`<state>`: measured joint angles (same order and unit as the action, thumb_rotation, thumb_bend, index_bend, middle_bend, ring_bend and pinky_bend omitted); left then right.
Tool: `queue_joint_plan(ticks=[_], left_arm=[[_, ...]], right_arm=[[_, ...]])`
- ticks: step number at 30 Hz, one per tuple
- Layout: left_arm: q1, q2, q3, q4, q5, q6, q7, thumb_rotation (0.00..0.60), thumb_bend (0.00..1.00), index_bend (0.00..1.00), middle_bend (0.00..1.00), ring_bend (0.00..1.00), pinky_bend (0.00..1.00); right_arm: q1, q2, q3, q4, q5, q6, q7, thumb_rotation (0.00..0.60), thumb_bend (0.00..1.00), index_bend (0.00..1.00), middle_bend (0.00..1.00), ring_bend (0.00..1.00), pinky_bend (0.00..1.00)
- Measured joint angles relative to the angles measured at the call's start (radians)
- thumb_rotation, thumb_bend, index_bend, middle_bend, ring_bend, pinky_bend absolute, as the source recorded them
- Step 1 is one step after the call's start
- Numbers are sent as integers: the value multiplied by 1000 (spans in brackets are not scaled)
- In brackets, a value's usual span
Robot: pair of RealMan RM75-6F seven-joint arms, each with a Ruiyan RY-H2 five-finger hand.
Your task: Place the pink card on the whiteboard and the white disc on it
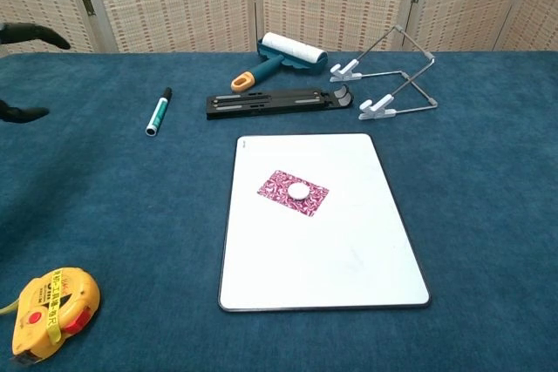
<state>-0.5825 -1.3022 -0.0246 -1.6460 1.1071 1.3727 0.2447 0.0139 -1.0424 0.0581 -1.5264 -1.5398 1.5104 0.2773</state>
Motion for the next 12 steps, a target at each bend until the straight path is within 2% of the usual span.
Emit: queue_joint_plan(ticks=[5,12], left_arm=[[112,53,59,-8,94,88,-45,600,352,114,88,59,0],[220,113,130,-13,193,157,-18,600,352,87,37,13,0]], right_arm=[[11,7,-15,-11,-10,-28,9,600,230,188,138,91,0],[13,-1,-19,-21,-20,-18,13,600,230,188,138,81,0]])
